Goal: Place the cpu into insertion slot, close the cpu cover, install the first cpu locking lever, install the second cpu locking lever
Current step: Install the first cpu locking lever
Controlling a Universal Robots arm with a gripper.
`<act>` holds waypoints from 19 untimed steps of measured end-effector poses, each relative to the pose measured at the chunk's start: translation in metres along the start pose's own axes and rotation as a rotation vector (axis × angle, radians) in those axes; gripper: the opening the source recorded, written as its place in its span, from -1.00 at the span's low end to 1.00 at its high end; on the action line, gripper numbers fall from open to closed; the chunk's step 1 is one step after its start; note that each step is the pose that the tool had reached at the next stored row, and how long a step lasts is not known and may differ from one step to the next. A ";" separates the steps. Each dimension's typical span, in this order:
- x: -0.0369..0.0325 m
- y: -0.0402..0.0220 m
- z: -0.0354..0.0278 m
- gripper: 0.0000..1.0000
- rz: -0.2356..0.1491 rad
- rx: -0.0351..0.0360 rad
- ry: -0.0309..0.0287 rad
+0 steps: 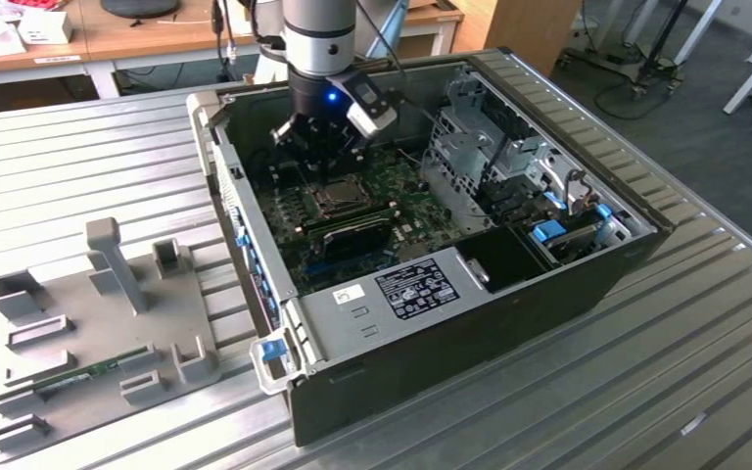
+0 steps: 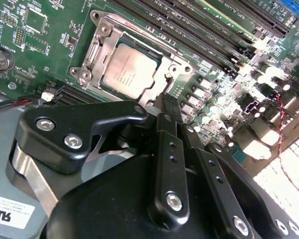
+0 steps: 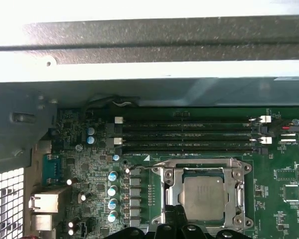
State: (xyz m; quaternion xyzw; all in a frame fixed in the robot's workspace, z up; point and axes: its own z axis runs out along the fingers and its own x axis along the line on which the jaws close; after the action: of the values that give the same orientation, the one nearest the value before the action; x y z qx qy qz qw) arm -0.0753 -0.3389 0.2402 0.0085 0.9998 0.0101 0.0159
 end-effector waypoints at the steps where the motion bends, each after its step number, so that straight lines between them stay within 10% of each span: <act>1: 0.0000 0.0000 -0.0001 -0.80 0.000 -0.0001 -0.0001; 19: 0.0159 -0.0002 -0.0009 -0.80 0.000 0.0000 -0.0003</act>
State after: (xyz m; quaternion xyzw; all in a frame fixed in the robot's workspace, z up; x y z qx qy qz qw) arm -0.0912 -0.3389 0.2406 0.0085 0.9998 0.0101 0.0160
